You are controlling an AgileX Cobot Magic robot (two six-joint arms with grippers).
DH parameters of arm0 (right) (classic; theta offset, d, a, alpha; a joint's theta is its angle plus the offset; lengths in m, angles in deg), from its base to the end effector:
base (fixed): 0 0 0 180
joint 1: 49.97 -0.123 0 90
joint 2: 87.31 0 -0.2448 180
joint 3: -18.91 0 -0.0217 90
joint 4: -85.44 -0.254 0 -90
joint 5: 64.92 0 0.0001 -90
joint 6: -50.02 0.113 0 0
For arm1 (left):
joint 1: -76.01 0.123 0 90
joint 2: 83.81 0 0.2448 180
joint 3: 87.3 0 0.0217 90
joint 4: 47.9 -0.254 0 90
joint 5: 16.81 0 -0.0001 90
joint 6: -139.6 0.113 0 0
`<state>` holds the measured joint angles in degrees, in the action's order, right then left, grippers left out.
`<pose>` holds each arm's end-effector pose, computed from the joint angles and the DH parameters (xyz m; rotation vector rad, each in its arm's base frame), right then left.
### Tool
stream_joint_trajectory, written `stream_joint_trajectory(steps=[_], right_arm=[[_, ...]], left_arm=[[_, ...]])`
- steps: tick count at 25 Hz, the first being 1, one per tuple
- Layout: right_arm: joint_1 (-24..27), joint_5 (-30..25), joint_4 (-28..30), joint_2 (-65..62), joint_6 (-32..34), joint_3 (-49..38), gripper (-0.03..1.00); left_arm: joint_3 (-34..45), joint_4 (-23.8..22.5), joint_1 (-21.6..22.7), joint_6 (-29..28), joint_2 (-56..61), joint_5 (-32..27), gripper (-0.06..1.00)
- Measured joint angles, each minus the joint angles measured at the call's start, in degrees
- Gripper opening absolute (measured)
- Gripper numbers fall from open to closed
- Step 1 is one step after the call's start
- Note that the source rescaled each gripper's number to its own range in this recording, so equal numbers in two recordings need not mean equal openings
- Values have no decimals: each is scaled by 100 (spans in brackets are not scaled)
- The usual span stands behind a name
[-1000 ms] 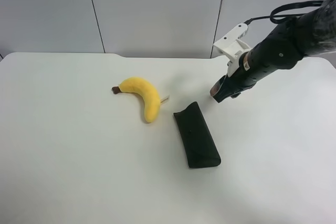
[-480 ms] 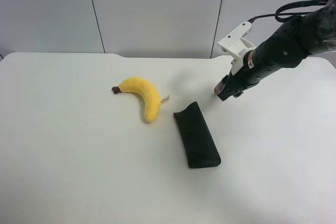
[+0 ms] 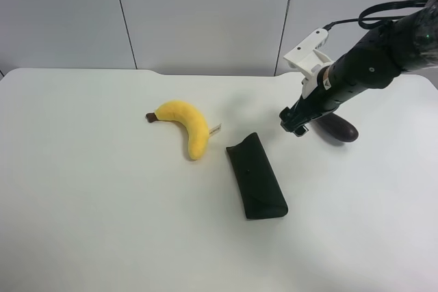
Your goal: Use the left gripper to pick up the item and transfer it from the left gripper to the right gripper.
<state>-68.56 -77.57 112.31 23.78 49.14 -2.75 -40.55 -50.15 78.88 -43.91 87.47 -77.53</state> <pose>0.3403 0.1026 0.1038 -0.9418 2.3349 -0.1857 0.0560 0.0067 0.2721 -0.1150 2.0242 0.0398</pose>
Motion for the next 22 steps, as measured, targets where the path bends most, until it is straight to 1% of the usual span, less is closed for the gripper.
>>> stream_joint_trajectory(steps=[9,14,18,22], right_arm=[[0,-128,-56,0,18,0,98],[0,-195,-347,-56,18,0,98],[0,-350,-561,-449,18,0,98],[0,-692,-707,-1073,18,0,98]], left_arm=[[0,0,0,0,0,0,100],[0,0,0,0,0,0,100],[0,0,0,0,0,0,100],[0,0,0,0,0,0,100]])
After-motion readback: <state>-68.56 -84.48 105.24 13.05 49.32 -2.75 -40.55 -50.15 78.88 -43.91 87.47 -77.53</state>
